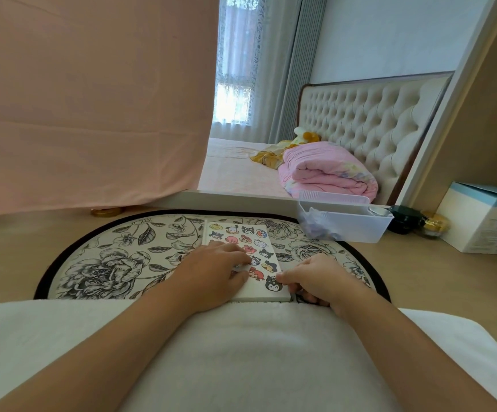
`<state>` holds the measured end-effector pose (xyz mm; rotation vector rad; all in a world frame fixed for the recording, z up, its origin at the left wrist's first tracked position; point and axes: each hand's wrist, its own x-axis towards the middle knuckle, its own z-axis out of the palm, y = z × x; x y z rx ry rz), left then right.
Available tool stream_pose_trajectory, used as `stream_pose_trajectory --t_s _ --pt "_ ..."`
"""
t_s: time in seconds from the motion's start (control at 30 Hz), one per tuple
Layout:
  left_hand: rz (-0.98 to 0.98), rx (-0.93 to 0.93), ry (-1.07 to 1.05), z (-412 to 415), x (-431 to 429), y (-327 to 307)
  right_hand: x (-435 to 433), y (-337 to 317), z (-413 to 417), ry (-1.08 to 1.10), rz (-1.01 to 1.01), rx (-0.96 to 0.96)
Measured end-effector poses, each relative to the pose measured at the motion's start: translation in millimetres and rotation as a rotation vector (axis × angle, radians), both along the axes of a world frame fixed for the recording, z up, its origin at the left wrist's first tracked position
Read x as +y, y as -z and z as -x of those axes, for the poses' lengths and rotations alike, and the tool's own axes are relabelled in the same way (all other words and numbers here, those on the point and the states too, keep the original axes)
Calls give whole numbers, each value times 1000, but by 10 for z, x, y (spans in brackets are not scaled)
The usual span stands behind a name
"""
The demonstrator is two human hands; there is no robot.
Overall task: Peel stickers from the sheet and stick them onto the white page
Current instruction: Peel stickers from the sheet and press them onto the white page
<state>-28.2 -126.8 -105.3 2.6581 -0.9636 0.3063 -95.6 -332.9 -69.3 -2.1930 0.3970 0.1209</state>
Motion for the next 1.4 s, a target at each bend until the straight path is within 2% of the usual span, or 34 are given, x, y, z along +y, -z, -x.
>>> stream_pose_trajectory --t_s 0.53,0.63,0.77,0.97,1.1,1.23,1.4 --pt "23 -31 3 34 -18 20 42 120 -49 59 111 -52" --pt "96 -80 91 44 -4 -3 60 135 -47 53 203 -58" --pt "145 -32 240 151 -46 -40 81 106 -12 24 336 -78" --pt "91 -26 237 226 -91 -25 116 -2 87 -3 668 -148" --pt "66 -43 227 270 -99 -42 58 -5 250 -164 652 -323" --pt "69 -35 207 318 -94 -48 18 64 389 -421 733 -305" --pt "-29 -60 186 376 -125 -40 19 161 445 -439 818 -349"
